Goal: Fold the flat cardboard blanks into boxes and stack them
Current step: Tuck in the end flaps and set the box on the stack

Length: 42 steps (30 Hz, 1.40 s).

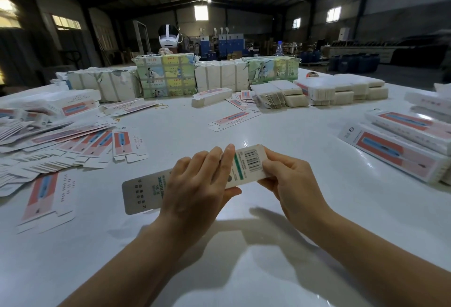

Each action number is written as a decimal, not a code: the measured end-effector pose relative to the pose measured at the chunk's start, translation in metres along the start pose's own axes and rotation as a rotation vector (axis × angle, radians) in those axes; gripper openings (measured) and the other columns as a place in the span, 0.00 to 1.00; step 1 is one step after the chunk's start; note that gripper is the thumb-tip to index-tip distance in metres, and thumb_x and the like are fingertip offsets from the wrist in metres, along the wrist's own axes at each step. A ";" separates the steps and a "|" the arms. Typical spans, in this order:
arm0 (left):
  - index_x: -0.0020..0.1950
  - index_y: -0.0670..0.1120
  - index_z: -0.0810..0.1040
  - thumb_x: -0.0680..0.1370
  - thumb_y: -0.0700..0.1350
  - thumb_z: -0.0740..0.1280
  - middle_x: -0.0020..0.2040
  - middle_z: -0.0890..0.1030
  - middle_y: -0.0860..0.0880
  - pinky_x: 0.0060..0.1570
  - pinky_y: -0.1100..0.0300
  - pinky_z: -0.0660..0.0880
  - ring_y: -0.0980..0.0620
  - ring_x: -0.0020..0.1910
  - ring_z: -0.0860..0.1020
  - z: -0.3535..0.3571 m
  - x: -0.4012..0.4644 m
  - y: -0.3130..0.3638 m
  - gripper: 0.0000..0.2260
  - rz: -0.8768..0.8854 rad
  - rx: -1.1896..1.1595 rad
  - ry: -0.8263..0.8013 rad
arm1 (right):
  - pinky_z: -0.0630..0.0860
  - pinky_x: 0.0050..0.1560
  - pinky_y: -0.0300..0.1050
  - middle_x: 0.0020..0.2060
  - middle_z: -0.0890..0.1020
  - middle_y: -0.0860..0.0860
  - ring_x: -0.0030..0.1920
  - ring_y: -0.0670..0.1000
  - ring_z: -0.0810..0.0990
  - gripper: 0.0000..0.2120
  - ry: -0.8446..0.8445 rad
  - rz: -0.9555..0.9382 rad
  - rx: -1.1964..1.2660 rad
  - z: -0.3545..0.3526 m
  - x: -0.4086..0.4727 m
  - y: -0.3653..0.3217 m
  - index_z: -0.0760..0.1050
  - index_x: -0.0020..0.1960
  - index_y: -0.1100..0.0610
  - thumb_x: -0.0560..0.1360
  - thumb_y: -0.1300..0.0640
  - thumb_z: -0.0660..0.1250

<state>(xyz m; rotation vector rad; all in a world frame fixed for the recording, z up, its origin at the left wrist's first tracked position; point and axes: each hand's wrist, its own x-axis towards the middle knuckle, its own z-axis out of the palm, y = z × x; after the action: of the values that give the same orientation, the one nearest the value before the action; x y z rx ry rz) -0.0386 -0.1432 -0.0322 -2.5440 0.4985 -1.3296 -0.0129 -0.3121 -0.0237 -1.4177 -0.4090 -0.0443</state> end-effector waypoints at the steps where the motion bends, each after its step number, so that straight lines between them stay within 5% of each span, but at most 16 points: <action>1: 0.63 0.35 0.76 0.66 0.52 0.75 0.52 0.81 0.38 0.42 0.50 0.79 0.40 0.45 0.80 0.000 0.000 0.000 0.31 0.000 0.005 -0.003 | 0.78 0.45 0.36 0.40 0.85 0.47 0.50 0.50 0.81 0.28 -0.005 -0.006 -0.012 0.000 0.000 0.001 0.83 0.37 0.38 0.80 0.64 0.55; 8: 0.63 0.36 0.76 0.66 0.55 0.75 0.51 0.81 0.39 0.38 0.52 0.77 0.42 0.42 0.79 0.001 0.001 0.010 0.32 -0.008 0.072 -0.028 | 0.81 0.41 0.43 0.38 0.81 0.50 0.49 0.50 0.79 0.16 0.004 -0.038 -0.128 0.005 -0.005 0.007 0.78 0.47 0.54 0.74 0.52 0.53; 12: 0.60 0.35 0.78 0.65 0.57 0.76 0.48 0.82 0.40 0.33 0.54 0.76 0.43 0.38 0.80 0.004 0.002 0.016 0.33 -0.049 0.081 -0.034 | 0.72 0.43 0.24 0.59 0.76 0.49 0.57 0.48 0.74 0.20 0.033 -0.100 -0.437 0.010 -0.012 0.013 0.66 0.71 0.54 0.80 0.61 0.56; 14: 0.59 0.35 0.78 0.66 0.57 0.76 0.47 0.82 0.39 0.32 0.55 0.76 0.43 0.38 0.80 0.004 0.001 0.016 0.32 -0.052 0.075 -0.032 | 0.71 0.46 0.21 0.65 0.72 0.49 0.61 0.47 0.72 0.24 0.014 -0.092 -0.493 0.010 -0.013 0.015 0.58 0.76 0.52 0.81 0.61 0.55; 19: 0.61 0.34 0.77 0.69 0.56 0.72 0.47 0.82 0.39 0.32 0.54 0.77 0.41 0.38 0.80 -0.002 0.003 0.013 0.30 -0.157 0.016 -0.113 | 0.76 0.52 0.32 0.64 0.74 0.42 0.57 0.43 0.78 0.23 0.041 -0.012 -0.187 0.006 -0.003 0.010 0.64 0.74 0.51 0.79 0.57 0.62; 23: 0.61 0.33 0.76 0.71 0.55 0.68 0.47 0.81 0.38 0.33 0.52 0.78 0.40 0.39 0.80 -0.007 0.004 0.013 0.30 -0.201 -0.026 -0.159 | 0.77 0.43 0.31 0.45 0.85 0.41 0.43 0.41 0.81 0.09 0.158 -0.204 -0.344 0.006 -0.004 0.010 0.82 0.48 0.47 0.78 0.57 0.64; 28: 0.61 0.33 0.76 0.74 0.56 0.56 0.44 0.81 0.39 0.30 0.54 0.76 0.41 0.36 0.79 -0.010 0.006 0.016 0.29 -0.219 -0.049 -0.191 | 0.77 0.42 0.36 0.46 0.85 0.51 0.43 0.49 0.81 0.14 0.123 -0.491 -0.740 0.004 -0.003 0.007 0.82 0.49 0.62 0.77 0.56 0.60; 32: 0.61 0.34 0.77 0.73 0.56 0.59 0.43 0.81 0.41 0.28 0.54 0.75 0.43 0.35 0.79 -0.011 0.007 0.011 0.28 -0.193 -0.098 -0.266 | 0.76 0.45 0.43 0.46 0.85 0.53 0.45 0.51 0.81 0.10 0.097 -0.482 -0.797 -0.001 -0.001 0.009 0.82 0.49 0.62 0.78 0.61 0.63; 34: 0.60 0.35 0.78 0.72 0.55 0.66 0.44 0.82 0.42 0.27 0.54 0.74 0.43 0.35 0.80 -0.009 0.006 0.004 0.26 -0.151 -0.163 -0.289 | 0.75 0.56 0.44 0.55 0.82 0.53 0.55 0.51 0.79 0.10 0.066 -0.437 -0.852 -0.004 0.002 0.012 0.81 0.56 0.61 0.77 0.60 0.65; 36: 0.60 0.37 0.78 0.70 0.55 0.71 0.47 0.82 0.43 0.29 0.55 0.75 0.44 0.37 0.80 -0.007 0.003 -0.003 0.27 -0.070 -0.214 -0.304 | 0.61 0.70 0.34 0.69 0.71 0.52 0.69 0.49 0.68 0.24 -0.031 -0.422 -0.903 -0.006 0.006 0.013 0.70 0.70 0.60 0.75 0.58 0.68; 38: 0.61 0.37 0.78 0.72 0.57 0.68 0.49 0.82 0.44 0.31 0.55 0.76 0.44 0.39 0.81 -0.009 0.001 -0.009 0.26 0.002 -0.251 -0.333 | 0.51 0.70 0.28 0.74 0.63 0.52 0.74 0.49 0.60 0.33 -0.205 -0.427 -0.923 -0.007 0.008 0.015 0.59 0.75 0.58 0.74 0.57 0.69; 42: 0.59 0.40 0.78 0.75 0.60 0.62 0.49 0.83 0.47 0.31 0.59 0.76 0.46 0.41 0.82 -0.010 -0.003 -0.016 0.26 0.055 -0.318 -0.380 | 0.60 0.70 0.42 0.69 0.69 0.57 0.69 0.57 0.66 0.33 -0.422 -0.508 -1.023 -0.009 0.005 0.022 0.60 0.74 0.63 0.75 0.53 0.68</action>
<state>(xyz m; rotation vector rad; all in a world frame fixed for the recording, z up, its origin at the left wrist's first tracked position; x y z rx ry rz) -0.0456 -0.1276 -0.0226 -2.9168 0.7400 -0.7652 -0.0003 -0.3162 -0.0435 -2.2958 -1.2055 -0.4199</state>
